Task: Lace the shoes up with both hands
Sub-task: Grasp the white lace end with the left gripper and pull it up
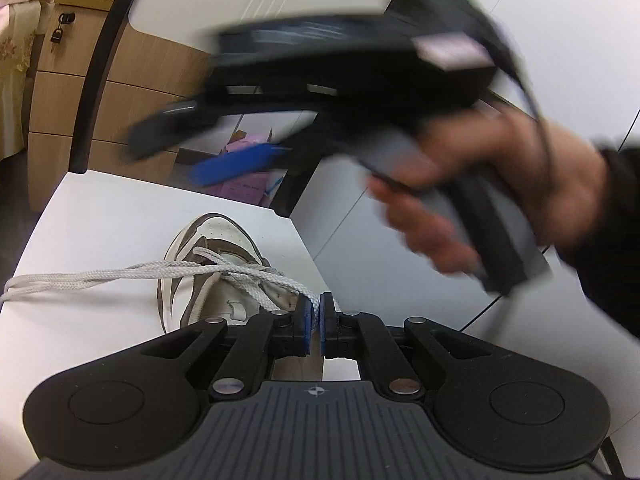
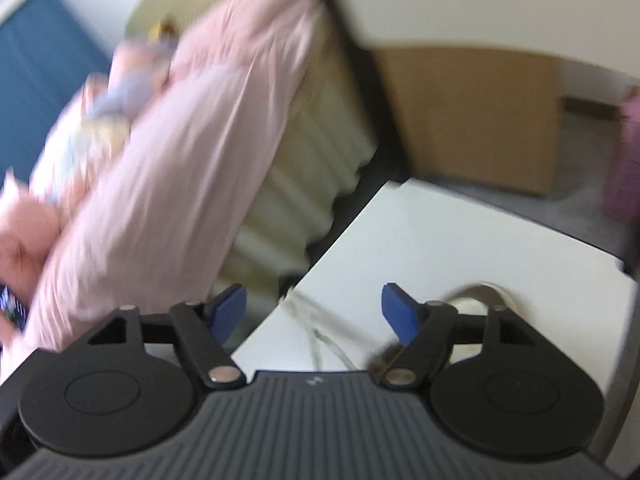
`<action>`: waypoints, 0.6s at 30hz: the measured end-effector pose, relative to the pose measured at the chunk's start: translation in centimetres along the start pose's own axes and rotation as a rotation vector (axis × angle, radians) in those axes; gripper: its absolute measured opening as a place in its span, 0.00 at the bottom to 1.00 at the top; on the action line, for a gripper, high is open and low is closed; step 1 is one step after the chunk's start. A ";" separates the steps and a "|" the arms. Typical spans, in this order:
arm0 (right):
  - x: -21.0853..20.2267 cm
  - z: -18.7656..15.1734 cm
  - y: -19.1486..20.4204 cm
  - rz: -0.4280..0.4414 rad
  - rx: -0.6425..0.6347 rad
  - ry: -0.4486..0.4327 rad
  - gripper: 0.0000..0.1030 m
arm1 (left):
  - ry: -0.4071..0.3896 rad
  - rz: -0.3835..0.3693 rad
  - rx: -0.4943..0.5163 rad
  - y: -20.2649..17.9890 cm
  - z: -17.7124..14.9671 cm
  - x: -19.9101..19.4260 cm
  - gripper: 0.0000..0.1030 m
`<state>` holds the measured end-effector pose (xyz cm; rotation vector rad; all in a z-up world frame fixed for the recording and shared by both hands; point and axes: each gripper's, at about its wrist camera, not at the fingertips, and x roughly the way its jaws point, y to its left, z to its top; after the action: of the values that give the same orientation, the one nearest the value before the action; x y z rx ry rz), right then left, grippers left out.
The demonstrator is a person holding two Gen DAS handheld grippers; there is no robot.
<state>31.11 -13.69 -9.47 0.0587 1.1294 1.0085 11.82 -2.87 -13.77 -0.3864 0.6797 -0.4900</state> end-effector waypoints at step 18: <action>10.8 0.9 -0.7 0.049 0.170 0.310 0.12 | 0.024 -0.032 -0.020 0.7 0.4 0.3 0.04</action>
<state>32.82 -6.23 -17.20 0.0684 1.5023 0.9845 12.50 -2.37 -13.95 -0.4108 0.7029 -0.5190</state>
